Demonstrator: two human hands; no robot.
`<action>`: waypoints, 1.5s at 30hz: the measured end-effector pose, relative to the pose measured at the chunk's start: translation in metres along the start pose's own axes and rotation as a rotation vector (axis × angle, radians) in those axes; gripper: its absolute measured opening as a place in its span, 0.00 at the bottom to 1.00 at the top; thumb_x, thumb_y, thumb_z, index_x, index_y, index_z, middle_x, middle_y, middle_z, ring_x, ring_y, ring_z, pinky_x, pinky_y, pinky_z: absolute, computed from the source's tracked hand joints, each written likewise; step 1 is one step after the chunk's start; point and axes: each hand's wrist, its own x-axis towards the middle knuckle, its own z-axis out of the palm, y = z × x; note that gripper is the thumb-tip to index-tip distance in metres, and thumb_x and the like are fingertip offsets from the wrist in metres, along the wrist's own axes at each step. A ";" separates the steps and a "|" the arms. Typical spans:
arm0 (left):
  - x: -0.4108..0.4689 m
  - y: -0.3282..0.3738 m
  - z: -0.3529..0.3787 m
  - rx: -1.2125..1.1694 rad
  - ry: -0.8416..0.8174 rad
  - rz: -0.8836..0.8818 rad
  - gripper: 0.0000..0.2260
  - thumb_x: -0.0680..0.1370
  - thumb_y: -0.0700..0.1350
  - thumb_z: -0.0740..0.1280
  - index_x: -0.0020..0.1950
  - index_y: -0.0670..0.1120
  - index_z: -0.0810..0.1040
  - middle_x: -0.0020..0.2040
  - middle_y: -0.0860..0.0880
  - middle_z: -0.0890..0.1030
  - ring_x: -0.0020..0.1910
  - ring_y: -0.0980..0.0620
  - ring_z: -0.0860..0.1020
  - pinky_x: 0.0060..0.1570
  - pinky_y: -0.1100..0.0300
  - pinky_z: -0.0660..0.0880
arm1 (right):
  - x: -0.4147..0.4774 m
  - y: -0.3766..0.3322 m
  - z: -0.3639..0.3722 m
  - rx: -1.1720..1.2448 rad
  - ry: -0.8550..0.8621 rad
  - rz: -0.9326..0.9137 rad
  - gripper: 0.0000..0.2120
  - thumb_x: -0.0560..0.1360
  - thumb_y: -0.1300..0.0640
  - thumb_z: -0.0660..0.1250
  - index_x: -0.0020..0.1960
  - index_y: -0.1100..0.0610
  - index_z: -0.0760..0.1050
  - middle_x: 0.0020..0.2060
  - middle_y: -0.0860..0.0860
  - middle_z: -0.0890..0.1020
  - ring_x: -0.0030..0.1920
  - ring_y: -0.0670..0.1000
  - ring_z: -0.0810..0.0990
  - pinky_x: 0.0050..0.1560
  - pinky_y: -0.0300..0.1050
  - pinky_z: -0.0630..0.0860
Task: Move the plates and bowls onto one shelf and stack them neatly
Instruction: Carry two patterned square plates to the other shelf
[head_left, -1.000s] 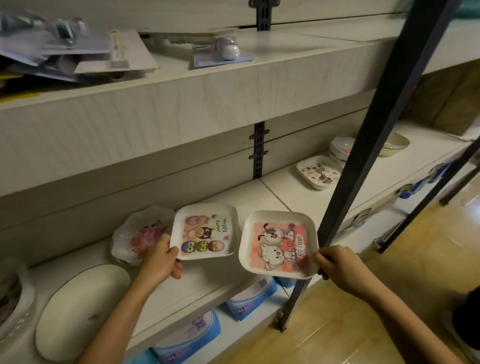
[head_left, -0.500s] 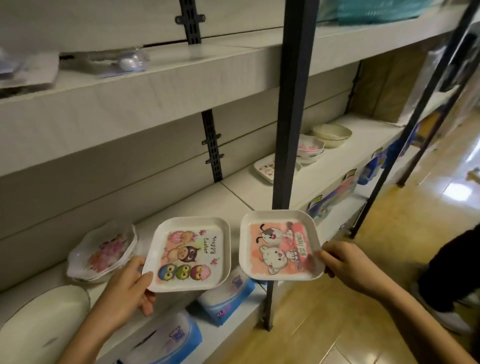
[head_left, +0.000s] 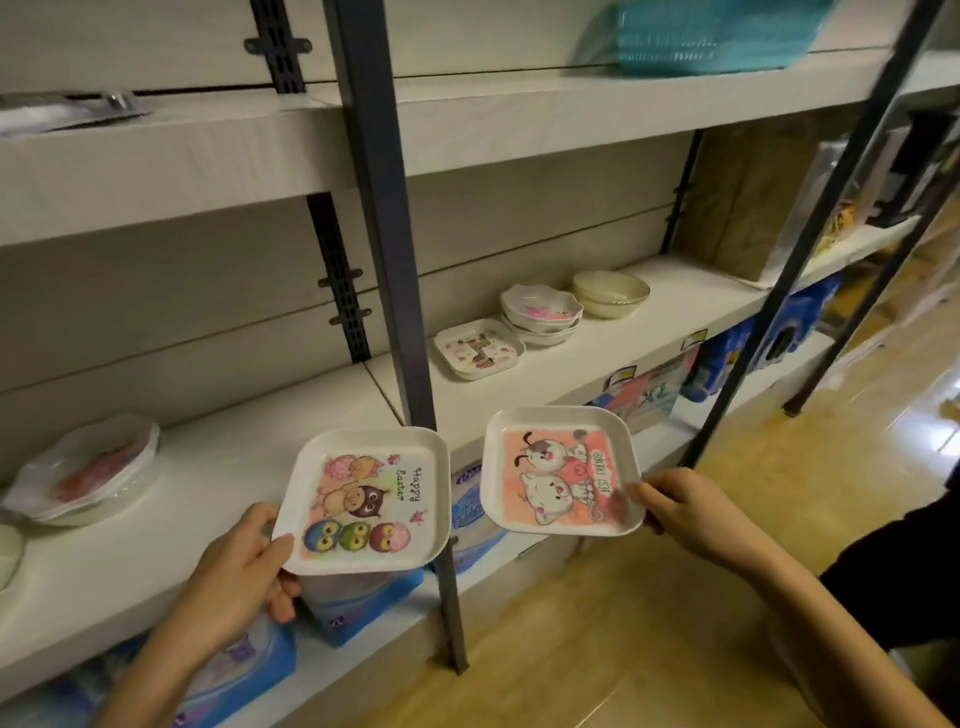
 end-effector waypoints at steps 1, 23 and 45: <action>-0.003 0.007 0.012 -0.011 0.009 -0.006 0.05 0.79 0.37 0.57 0.52 0.42 0.71 0.29 0.39 0.78 0.21 0.49 0.75 0.24 0.63 0.74 | 0.003 0.009 -0.008 -0.002 -0.005 -0.008 0.17 0.79 0.57 0.59 0.37 0.63 0.79 0.26 0.48 0.76 0.25 0.41 0.73 0.32 0.35 0.69; 0.046 0.102 0.141 -0.044 0.155 -0.126 0.05 0.80 0.38 0.56 0.54 0.45 0.69 0.30 0.43 0.77 0.23 0.50 0.75 0.25 0.60 0.74 | 0.141 0.100 -0.085 0.004 -0.125 -0.085 0.16 0.79 0.55 0.59 0.39 0.63 0.79 0.30 0.50 0.78 0.30 0.47 0.74 0.34 0.40 0.70; 0.111 0.154 0.190 -0.051 0.627 -0.303 0.03 0.79 0.37 0.58 0.48 0.44 0.68 0.29 0.42 0.77 0.24 0.46 0.77 0.23 0.61 0.70 | 0.394 0.023 -0.051 -0.262 -0.377 -0.317 0.18 0.81 0.52 0.56 0.45 0.61 0.80 0.41 0.55 0.83 0.40 0.53 0.78 0.47 0.44 0.76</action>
